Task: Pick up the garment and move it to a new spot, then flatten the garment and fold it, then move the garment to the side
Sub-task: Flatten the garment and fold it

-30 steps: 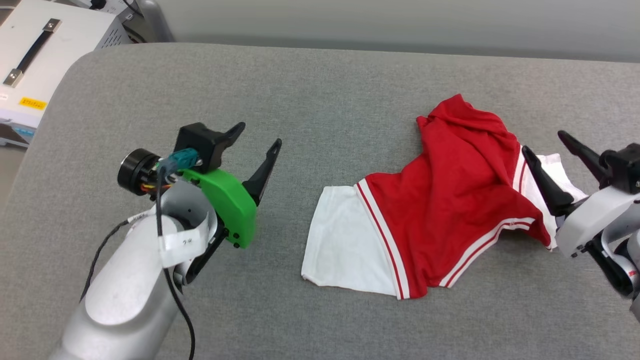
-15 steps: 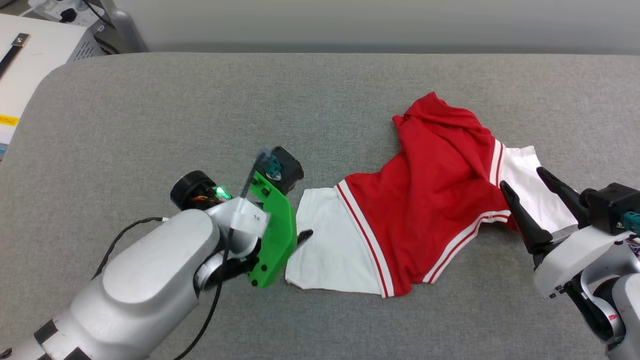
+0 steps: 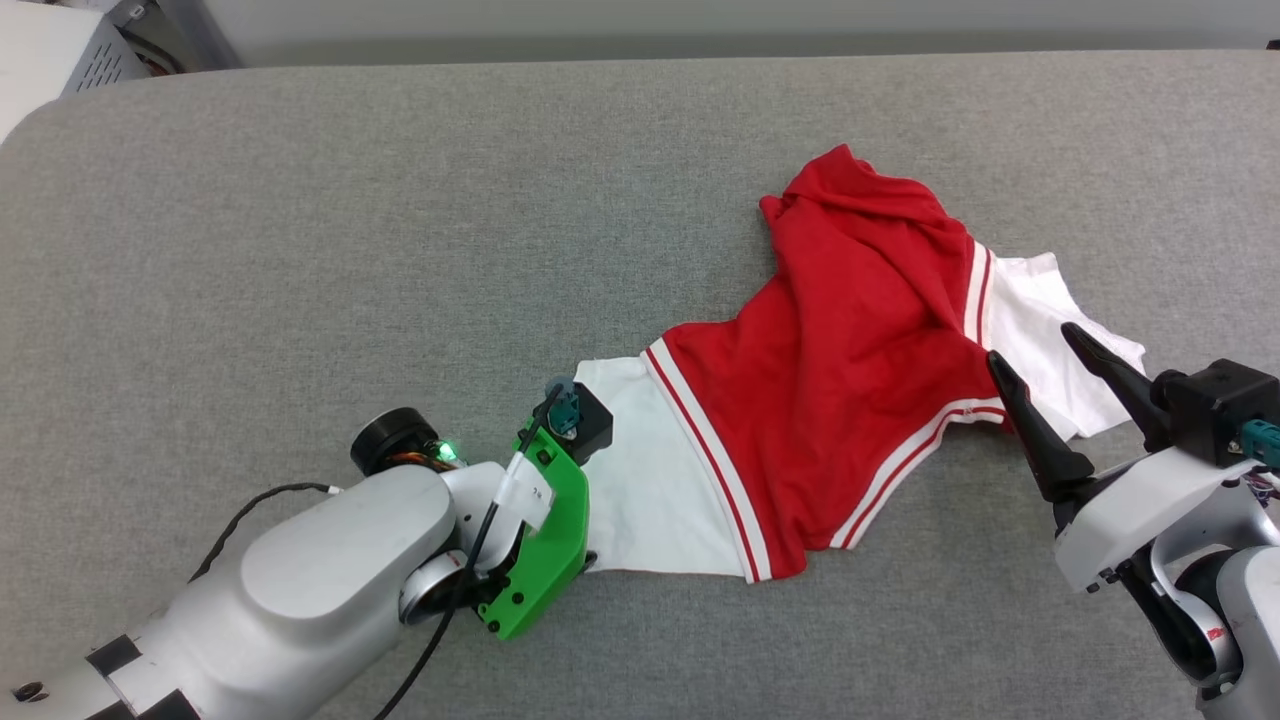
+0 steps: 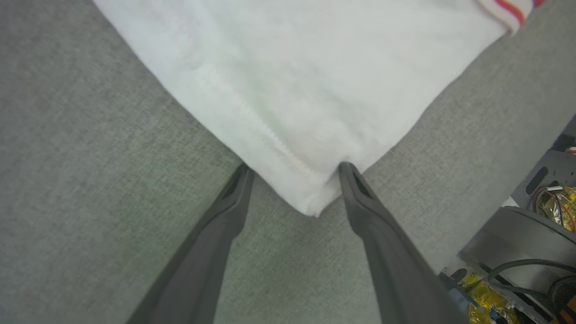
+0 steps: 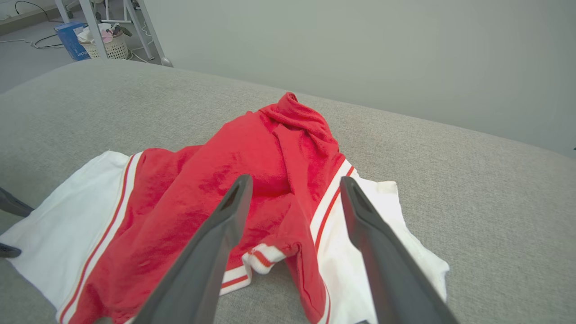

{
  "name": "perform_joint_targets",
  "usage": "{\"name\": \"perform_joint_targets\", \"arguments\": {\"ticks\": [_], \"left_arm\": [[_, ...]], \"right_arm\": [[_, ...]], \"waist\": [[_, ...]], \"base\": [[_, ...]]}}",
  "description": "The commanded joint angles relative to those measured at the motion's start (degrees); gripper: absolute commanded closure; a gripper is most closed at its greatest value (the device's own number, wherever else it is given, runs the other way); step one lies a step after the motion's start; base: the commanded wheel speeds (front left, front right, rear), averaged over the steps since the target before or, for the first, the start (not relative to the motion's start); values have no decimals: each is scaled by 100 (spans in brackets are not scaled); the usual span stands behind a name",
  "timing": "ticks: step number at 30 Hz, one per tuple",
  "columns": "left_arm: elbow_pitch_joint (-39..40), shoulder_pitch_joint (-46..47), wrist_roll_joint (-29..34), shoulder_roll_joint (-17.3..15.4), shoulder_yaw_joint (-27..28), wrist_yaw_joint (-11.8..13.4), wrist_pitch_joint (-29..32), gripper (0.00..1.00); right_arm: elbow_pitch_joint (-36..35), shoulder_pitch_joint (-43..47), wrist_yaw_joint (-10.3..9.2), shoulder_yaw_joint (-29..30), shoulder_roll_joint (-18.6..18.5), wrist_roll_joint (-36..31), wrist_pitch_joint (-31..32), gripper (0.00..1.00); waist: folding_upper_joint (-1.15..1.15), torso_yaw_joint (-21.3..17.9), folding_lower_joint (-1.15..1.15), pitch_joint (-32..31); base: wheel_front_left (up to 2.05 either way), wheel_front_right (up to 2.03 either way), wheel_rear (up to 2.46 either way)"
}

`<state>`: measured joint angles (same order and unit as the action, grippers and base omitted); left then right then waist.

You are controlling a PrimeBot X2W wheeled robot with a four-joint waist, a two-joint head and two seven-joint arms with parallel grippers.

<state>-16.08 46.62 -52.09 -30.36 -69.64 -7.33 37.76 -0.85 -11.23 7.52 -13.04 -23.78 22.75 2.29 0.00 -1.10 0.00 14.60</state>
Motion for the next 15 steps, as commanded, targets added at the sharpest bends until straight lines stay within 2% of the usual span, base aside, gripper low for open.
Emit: {"name": "perform_joint_targets", "arguments": {"ticks": [1, 8, 9, 10, 15], "left_arm": [[-127, 115, -15, 11, -89, -15, -39, 0], [-506, 23, -144, 136, -321, -15, 27, 0], [-535, 5, -121, 138, -336, -15, 19, 72], [-555, -10, -101, 139, -345, -15, 14, 100], [-495, 44, -165, 79, -361, -15, -311, 100]], "right_arm": [[-26, -70, -3, -9, 17, -32, 12, 0], [22, -199, -3, -41, -4, -12, -21, 0], [36, -210, -3, -42, -8, -7, -27, 0], [48, -217, -3, -44, -12, -2, -31, 0], [114, -206, -3, -17, -27, 20, -56, 0]], "waist": [[0, -65, 0, 117], [0, -88, 0, 253], [0, -83, 0, 260], [0, -79, 0, 260], [0, -10, 0, 197]], "base": [[0, 0, 0], [0, 0, 0], [0, 0, 0], [0, 0, 0], [0, 0, 0]]}}
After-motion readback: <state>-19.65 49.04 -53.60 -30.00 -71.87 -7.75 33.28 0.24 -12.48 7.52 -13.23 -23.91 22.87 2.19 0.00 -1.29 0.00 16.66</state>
